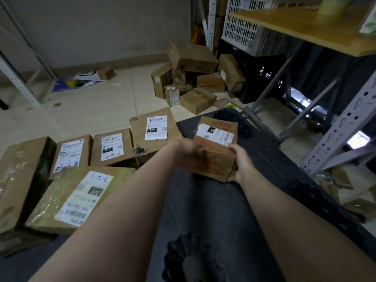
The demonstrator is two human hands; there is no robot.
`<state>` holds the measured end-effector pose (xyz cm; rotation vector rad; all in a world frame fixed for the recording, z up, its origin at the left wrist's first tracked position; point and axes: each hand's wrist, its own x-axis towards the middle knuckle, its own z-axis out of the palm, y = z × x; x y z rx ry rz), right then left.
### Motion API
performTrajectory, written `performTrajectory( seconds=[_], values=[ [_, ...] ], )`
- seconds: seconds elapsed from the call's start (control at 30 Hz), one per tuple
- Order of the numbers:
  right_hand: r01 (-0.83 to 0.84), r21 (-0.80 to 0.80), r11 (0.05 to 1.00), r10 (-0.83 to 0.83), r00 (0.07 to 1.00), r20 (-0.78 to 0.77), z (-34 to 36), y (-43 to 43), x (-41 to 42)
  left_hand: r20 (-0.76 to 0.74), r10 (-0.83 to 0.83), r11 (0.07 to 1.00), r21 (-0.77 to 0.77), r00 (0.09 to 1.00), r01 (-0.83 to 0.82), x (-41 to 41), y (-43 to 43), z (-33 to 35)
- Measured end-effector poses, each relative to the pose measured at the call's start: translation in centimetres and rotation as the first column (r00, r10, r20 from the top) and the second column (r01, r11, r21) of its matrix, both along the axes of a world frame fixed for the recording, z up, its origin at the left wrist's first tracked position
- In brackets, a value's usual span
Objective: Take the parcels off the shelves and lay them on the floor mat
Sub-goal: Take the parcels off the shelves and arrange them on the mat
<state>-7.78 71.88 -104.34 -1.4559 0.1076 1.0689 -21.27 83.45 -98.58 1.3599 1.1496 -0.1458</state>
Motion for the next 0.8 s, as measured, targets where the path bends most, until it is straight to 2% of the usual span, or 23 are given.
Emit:
performTrajectory(
  seconds=[0.13, 0.27, 0.4, 0.5, 0.6, 0.7, 0.8],
  values=[
    [0.010, -0.211, 0.978, -0.017, 0.999, -0.030, -1.3, 0.7, -1.3, -0.063, -0.085, 0.996, -0.031, 0.994, 0.083, -0.4, 0.6, 0.2],
    [0.011, -0.250, 0.968, -0.015, 1.000, -0.013, -1.5, 0.9, -1.2, -0.145, -0.189, 0.981, 0.007, 0.971, 0.192, -0.2, 0.4, 0.2],
    [0.158, -0.219, 0.963, -0.124, 0.979, 0.161, -1.5, 2.0, -0.2, -0.172, -0.220, 0.968, 0.083, 0.960, 0.237, -0.4, 0.8, -0.2],
    [0.298, -0.215, 0.930, -0.197, 0.898, 0.393, -1.3, 2.9, 0.0, -0.146, -0.167, 0.970, 0.150, 0.975, 0.189, -1.0, 1.7, -0.6],
    [0.311, -0.232, 0.922, -0.135, 0.818, 0.559, -1.5, 3.8, 0.4, -0.124, -0.120, 0.970, 0.197, 0.985, 0.143, -1.8, 2.5, -1.1],
    [0.217, -0.264, 0.940, -0.029, 0.820, 0.571, -1.5, 4.4, 0.4, -0.068, -0.003, 0.969, 0.246, 0.998, 0.019, -2.2, 2.9, -1.2],
    [0.176, -0.447, 0.877, 0.147, 0.787, 0.599, -0.9, 5.2, -0.2, 0.014, 0.095, 0.958, 0.270, 0.995, -0.095, -2.7, 3.2, -1.0]
  ],
)
